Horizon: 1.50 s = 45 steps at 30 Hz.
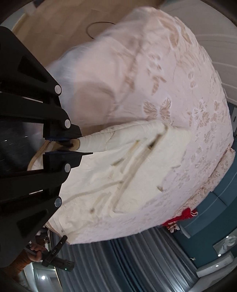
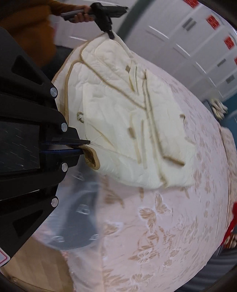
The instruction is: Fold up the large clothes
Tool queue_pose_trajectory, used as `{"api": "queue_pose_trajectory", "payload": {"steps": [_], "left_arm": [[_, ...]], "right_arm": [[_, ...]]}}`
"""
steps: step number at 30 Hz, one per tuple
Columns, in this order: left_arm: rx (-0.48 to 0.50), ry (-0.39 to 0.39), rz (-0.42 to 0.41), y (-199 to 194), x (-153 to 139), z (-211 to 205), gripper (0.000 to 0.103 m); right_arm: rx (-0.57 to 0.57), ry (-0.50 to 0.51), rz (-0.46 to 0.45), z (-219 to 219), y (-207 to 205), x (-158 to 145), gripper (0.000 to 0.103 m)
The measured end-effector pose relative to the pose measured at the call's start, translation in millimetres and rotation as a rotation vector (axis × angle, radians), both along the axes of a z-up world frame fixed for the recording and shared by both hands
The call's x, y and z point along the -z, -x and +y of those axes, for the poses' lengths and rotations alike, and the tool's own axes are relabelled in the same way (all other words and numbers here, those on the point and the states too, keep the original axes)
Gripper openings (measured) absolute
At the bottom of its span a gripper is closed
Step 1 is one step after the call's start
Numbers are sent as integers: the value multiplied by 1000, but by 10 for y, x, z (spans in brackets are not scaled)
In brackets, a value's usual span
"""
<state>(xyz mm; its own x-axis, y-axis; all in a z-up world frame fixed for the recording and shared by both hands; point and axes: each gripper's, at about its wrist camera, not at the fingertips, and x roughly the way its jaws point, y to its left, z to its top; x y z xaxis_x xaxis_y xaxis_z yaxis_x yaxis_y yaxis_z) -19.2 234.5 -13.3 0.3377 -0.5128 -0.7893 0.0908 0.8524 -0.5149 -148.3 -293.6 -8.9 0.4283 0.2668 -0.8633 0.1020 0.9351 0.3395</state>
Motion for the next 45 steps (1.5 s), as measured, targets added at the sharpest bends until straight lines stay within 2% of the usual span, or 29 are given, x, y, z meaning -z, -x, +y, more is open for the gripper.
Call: {"api": "queue_pose_trajectory", "payload": {"steps": [2, 4, 7, 9, 12, 16, 23, 31, 35, 40, 45], "left_arm": [[-21, 16, -50, 174, -289, 65, 6], [-40, 34, -115, 180, -516, 62, 6], [-52, 65, -217, -124, -693, 33, 6], [-61, 82, -261, -409, -715, 0, 6], [-72, 78, -295, -862, -635, -136, 7], [-107, -16, -326, -1408, -430, -367, 6], [-142, -84, -307, -2033, -103, -556, 6], [-155, -199, -282, -2483, 290, -793, 7], [-152, -255, -269, -2664, 500, -907, 7], [-154, -286, -228, -2860, 750, -996, 7], [-146, -325, -227, -2967, 891, -1093, 7]], "right_arm": [[15, -14, -42, 29, 139, -217, 4], [60, -25, -130, -34, 82, -476, 4], [143, -46, -245, -239, -172, -701, 4], [196, -77, -293, -428, -447, -719, 4], [245, -92, -334, -533, -885, -601, 4], [304, -106, -359, -575, -1338, -361, 4], [388, -115, -390, -664, -1865, -70, 4], [463, -129, -358, -730, -2324, 301, 4], [485, -104, -329, -744, -2511, 491, 4], [493, -75, -300, -751, -2687, 690, 4], [504, -69, -278, -798, -2812, 858, 4]]}}
